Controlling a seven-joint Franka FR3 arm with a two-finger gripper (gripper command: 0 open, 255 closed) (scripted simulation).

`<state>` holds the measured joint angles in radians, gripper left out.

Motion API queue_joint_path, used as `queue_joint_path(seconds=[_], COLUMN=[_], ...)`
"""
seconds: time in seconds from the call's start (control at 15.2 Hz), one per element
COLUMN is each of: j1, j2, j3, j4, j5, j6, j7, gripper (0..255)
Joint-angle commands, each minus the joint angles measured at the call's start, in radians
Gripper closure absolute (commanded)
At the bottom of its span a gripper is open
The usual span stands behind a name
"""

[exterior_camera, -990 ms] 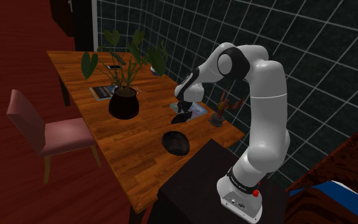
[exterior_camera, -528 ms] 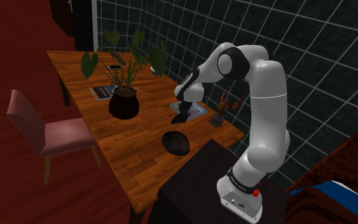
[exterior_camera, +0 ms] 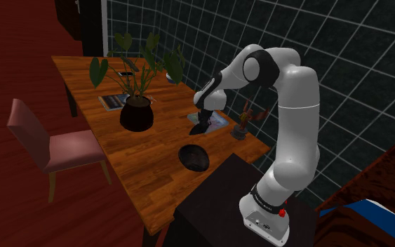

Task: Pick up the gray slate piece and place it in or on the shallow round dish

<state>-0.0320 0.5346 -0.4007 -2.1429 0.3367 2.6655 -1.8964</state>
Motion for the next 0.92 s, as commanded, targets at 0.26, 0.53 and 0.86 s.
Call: queue_joint_path(seconds=[0.26, 0.53, 0.86], j1=[0.032, 0.052, 0.076], j2=[-0.068, -0.114, -0.17], j3=[-0.042, -0.069, -0.099], j4=[-0.01, -0.014, -0.014], j5=[-0.045, -0.077, -0.12], j6=[-0.057, -0.096, -0.148], j7=[0.029, 0.05, 0.077], gripper=[255, 255, 255])
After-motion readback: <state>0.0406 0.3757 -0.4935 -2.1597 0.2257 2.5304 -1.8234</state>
